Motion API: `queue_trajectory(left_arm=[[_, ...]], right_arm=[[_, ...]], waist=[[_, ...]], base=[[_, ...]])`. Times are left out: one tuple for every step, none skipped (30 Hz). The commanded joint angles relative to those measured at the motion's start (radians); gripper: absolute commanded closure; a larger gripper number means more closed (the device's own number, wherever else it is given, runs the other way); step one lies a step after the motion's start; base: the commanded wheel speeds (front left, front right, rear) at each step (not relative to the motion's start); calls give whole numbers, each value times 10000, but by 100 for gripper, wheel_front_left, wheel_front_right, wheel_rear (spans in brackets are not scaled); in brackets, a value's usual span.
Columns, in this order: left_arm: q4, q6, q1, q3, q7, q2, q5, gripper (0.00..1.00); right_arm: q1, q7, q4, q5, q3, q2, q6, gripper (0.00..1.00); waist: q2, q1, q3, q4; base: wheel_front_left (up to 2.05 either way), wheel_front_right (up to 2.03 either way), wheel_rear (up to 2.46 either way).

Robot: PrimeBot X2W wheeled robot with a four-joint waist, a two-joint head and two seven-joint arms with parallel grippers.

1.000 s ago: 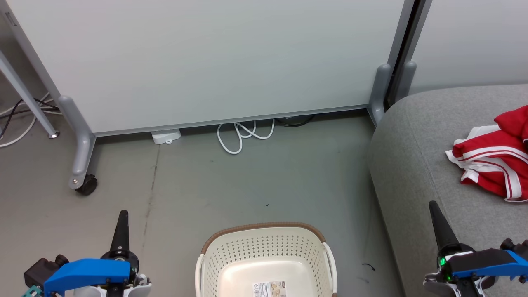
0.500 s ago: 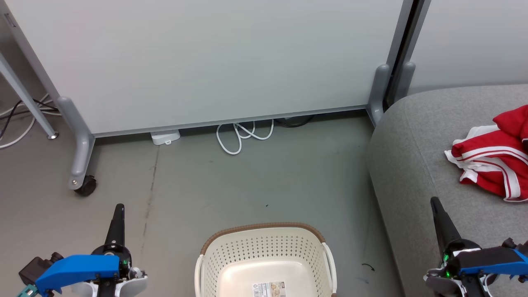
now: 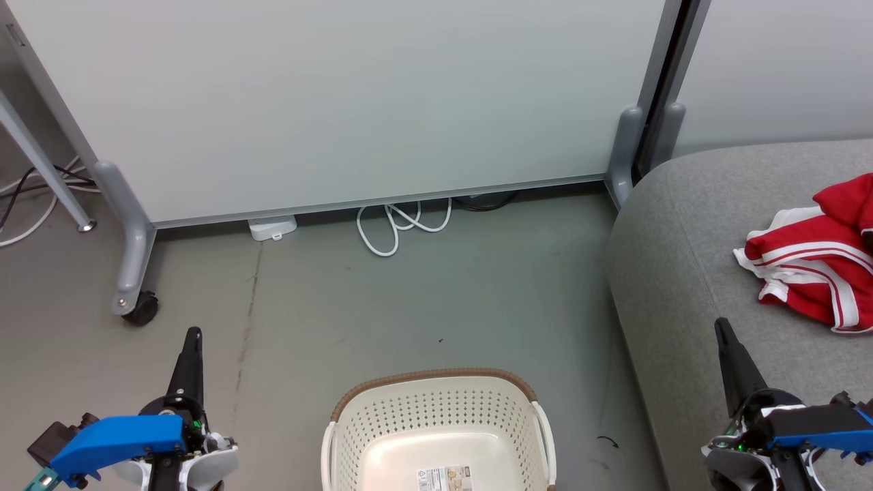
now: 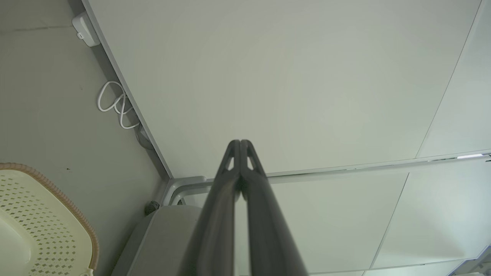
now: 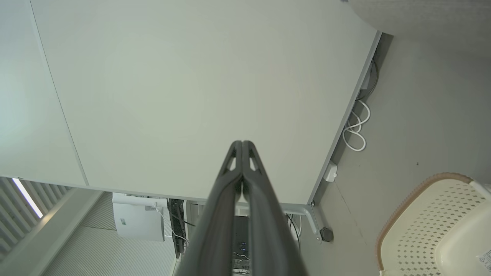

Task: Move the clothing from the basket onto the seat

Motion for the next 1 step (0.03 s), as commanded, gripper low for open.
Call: queue_trajectory(left_arm=[[-78,-15,-176,77,60,2,-168,100]], right_arm=[[-183,34,-71,219,-34,-48,7,100]], waist=[[-1,0,-2,-2]], base=[[0,0,0]])
